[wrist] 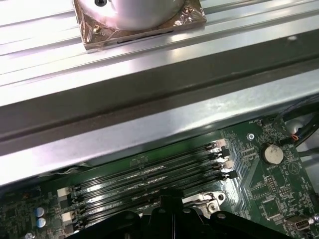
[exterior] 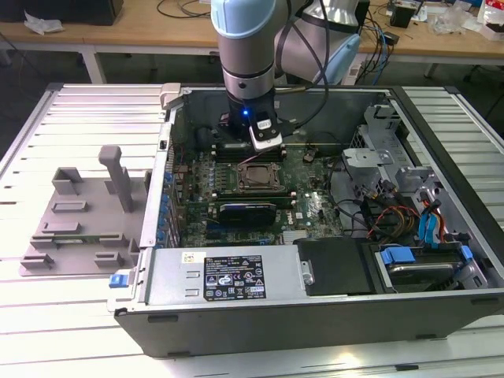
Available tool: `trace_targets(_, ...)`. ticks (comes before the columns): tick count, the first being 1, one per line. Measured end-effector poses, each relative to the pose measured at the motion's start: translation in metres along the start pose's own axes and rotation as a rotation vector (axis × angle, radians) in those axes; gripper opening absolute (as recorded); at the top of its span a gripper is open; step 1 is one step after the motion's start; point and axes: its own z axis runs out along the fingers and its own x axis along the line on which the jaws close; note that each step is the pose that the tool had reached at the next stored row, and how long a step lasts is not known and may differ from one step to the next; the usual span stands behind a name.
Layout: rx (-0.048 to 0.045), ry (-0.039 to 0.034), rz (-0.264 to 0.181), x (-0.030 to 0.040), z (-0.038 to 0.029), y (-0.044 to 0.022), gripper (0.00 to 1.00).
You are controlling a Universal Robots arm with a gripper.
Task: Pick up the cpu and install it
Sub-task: 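Install the first cpu locking lever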
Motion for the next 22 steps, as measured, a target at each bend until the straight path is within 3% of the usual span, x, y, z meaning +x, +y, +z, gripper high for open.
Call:
trace_targets(2, 0.0004, -0.0002, 0.001, -0.0001, 0.0009, 0.0001, 0.11)
trace_targets(7, 0.0151, -0.0193, 0.067, 0.0003, 0.0053, 0.0000, 0.11)
trace_targets(10, 0.0280, -0.0237, 0.065, 0.0025, 0.0081, 0.0060, 0.11)
trace_targets(15, 0.0515, -0.0319, 0.065, 0.0022, 0.0110, 0.0058, 0.11)
trace_targets(20, 0.0644, -0.0393, 0.079, -0.0003, 0.0142, 0.0068, 0.11)
trace_targets(22, 0.0674, -0.0421, 0.088, 0.0011, 0.0156, 0.0118, 0.11)
